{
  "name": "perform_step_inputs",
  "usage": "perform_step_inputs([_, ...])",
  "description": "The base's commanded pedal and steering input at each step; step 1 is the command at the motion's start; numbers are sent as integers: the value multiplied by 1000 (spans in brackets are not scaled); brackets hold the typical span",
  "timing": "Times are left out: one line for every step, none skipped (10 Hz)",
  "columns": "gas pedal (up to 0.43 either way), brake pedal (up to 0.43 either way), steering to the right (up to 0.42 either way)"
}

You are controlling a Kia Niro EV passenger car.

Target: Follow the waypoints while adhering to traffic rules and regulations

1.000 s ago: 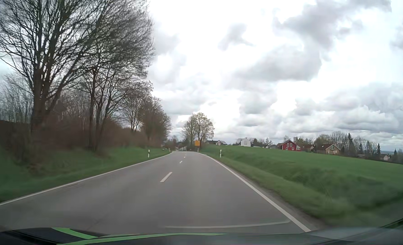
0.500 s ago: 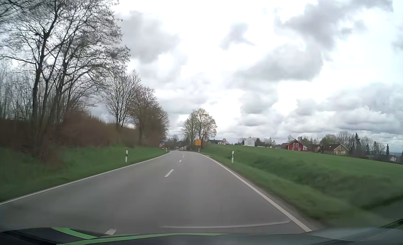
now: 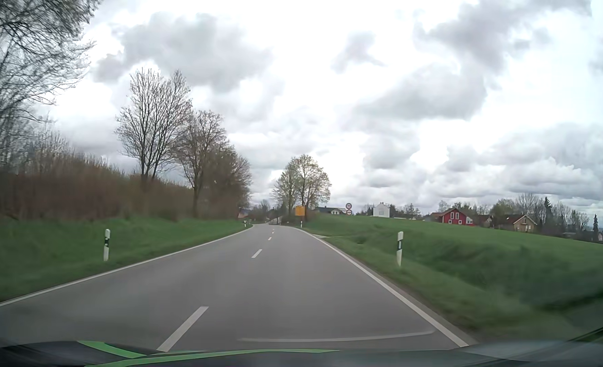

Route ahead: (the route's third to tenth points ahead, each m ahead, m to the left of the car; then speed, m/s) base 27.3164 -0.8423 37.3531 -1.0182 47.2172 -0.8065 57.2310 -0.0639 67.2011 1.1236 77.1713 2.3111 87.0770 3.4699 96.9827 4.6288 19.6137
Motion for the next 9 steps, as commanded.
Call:
perform_step_inputs([0, 171, -4])
perform_step_inputs([0, 165, -4])
perform_step_inputs([0, 134, -5])
perform_step_inputs([0, 91, -5])
perform_step_inputs([0, 0, -6])
perform_step_inputs([0, 0, -5])
perform_step_inputs([0, 0, -6])
perform_step_inputs([0, 0, -6])
perform_step_inputs([0, 0, -6])
